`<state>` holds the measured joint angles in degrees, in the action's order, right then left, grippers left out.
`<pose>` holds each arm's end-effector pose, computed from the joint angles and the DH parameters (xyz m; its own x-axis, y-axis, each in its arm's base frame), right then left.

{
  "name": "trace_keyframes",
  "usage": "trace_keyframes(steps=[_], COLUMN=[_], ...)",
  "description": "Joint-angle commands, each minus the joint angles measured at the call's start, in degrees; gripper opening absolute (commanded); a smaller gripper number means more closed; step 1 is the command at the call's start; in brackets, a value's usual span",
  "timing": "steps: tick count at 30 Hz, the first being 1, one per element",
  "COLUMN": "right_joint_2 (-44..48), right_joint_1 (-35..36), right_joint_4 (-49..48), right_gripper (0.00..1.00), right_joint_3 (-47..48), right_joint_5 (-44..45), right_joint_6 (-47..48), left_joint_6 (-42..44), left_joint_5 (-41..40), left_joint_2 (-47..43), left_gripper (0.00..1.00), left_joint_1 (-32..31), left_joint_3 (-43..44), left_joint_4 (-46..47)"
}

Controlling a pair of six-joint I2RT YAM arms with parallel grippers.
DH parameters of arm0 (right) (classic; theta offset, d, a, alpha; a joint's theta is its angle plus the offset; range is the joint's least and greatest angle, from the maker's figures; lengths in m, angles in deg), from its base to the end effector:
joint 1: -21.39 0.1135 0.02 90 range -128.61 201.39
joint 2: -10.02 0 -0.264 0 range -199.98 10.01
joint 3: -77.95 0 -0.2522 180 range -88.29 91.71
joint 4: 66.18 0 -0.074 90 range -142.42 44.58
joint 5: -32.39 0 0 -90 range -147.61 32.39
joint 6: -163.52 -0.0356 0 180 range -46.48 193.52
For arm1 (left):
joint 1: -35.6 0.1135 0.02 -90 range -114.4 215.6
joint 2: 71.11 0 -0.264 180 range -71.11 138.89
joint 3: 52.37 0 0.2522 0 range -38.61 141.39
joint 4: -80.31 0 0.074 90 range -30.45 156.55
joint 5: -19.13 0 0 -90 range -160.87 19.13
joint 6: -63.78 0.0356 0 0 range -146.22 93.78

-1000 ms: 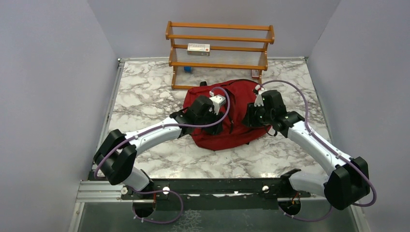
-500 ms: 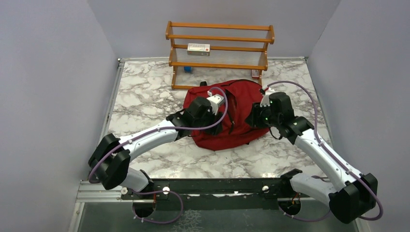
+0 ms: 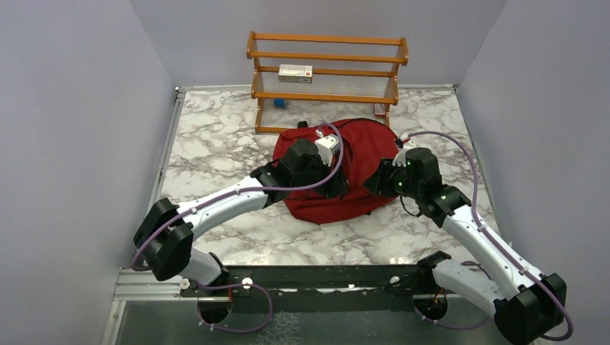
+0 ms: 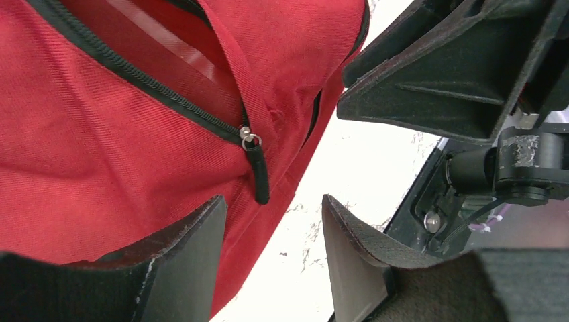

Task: Pack the student bag
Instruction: Zip the student bag at the center of the board.

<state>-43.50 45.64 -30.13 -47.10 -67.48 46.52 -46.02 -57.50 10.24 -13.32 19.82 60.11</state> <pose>0.1843 0.0897 0.2701 -0.7036 0.1736 -0.6890 -0.2400 0.8547 0.4604 0.2067 -0.2496 0.2811 -0.5964 0.1826 -0.7816 0.7055 0.5838 -0.4019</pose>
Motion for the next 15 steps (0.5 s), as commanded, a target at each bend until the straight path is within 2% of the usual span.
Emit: trace_keyframes(steps=[1, 15], right_joint_2=[1.41, 1.59], right_joint_1=[-0.17, -0.17], right_joint_4=[-2.95, -1.82], right_gripper=[0.41, 0.41], right_joint_3=[-0.25, -0.01], right_joint_5=[0.77, 1.71], right_joint_6=[-2.46, -2.0], left_joint_6=[-3.28, -3.59], left_joint_5=[2.36, 3.0], left_joint_2=[2.78, 8.29], left_gripper=[0.55, 0.55], left_joint_1=[-0.88, -1.34], left_joint_3=[-0.78, -1.0], left_joint_4=[4.58, 6.25])
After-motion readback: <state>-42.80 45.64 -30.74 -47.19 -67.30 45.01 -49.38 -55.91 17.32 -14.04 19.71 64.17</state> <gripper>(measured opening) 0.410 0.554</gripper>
